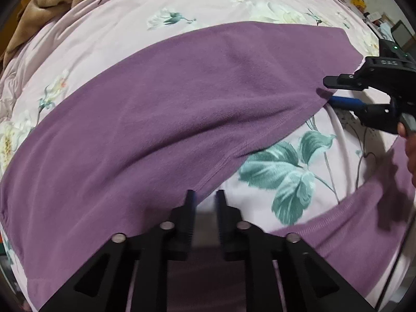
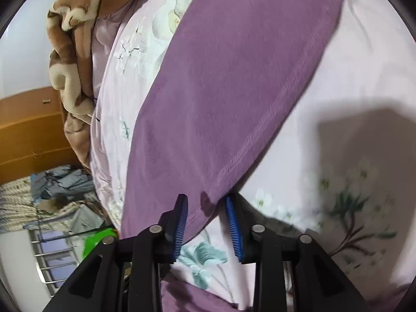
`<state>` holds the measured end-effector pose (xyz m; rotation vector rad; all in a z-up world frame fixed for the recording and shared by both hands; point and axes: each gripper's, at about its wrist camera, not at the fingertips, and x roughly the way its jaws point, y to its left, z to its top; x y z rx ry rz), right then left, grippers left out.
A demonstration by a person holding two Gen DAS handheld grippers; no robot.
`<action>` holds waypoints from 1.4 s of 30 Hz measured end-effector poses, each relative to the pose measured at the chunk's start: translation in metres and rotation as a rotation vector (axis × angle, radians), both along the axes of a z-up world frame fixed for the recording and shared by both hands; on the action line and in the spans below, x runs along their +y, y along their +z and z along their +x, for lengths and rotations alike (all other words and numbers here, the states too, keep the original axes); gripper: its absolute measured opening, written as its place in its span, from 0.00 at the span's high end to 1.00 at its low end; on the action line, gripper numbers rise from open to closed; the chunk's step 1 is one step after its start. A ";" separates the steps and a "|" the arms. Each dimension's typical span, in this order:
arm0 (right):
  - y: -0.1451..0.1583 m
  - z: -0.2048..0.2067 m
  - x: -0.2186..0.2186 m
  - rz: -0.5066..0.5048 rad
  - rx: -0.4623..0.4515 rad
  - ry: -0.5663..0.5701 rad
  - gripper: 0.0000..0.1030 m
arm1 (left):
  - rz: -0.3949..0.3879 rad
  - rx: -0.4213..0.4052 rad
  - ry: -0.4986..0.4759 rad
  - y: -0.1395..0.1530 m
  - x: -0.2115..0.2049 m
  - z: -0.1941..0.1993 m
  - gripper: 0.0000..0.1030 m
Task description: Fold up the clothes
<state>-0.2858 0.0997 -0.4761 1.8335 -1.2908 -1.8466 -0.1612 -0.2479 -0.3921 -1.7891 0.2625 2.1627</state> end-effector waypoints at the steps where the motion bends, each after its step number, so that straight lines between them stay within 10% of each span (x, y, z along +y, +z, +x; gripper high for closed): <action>1: -0.001 0.001 -0.001 -0.004 -0.002 0.000 0.69 | 0.004 0.006 -0.011 -0.002 0.003 -0.002 0.72; 4: -0.001 0.002 -0.005 0.001 0.006 0.012 0.69 | 0.000 0.030 -0.036 -0.006 0.009 -0.006 0.70; 9: 0.002 0.007 -0.005 -0.008 0.001 0.017 0.69 | 0.056 0.010 0.015 -0.007 -0.007 -0.012 0.96; 24: 0.026 0.035 -0.032 0.033 0.023 0.048 0.69 | 0.181 -0.050 0.019 0.016 -0.032 0.006 0.94; 42: 0.058 0.075 -0.173 0.033 0.107 0.399 0.69 | -0.002 -0.018 0.566 0.039 -0.305 0.077 0.71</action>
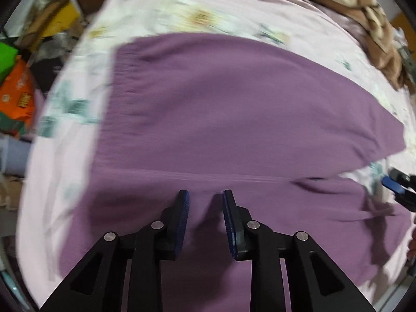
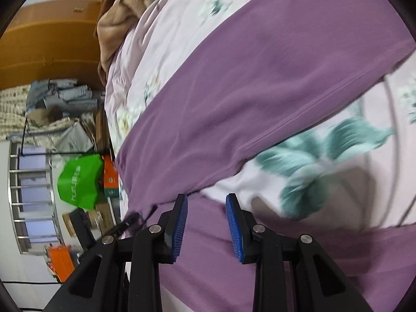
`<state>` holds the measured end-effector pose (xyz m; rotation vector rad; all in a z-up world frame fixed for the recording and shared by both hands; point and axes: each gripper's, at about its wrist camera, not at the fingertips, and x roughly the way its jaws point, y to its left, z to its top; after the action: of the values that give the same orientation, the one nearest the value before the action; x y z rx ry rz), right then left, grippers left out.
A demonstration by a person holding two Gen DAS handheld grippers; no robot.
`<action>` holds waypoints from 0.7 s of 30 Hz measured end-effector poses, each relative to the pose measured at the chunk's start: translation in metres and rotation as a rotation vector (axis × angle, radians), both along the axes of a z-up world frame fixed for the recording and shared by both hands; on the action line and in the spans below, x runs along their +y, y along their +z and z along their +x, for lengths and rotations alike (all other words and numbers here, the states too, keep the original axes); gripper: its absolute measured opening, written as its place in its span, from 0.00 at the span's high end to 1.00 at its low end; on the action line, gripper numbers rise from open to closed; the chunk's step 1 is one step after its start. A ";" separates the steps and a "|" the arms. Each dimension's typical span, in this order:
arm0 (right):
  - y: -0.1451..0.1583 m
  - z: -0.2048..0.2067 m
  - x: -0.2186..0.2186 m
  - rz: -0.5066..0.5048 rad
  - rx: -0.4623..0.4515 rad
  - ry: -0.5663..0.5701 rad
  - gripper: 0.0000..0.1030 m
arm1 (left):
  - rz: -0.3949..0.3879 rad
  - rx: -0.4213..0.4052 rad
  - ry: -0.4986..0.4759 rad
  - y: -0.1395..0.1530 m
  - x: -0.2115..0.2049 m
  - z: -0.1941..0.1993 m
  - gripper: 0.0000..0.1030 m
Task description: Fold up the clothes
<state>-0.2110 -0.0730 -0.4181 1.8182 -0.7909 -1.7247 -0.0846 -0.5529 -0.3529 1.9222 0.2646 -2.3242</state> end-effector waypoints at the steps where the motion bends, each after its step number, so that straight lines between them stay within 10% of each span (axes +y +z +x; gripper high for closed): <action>1: 0.000 0.002 -0.004 0.000 -0.006 0.002 0.69 | 0.002 0.005 0.027 0.001 -0.021 -0.007 0.69; 21: 0.004 0.016 -0.048 0.029 -0.019 -0.026 0.69 | 0.212 0.003 0.073 -0.033 -0.103 -0.052 0.66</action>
<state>-0.1948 -0.1208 -0.4145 1.8539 -0.8045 -1.7464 -0.1369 -0.6563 -0.3863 1.9627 0.5930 -2.3345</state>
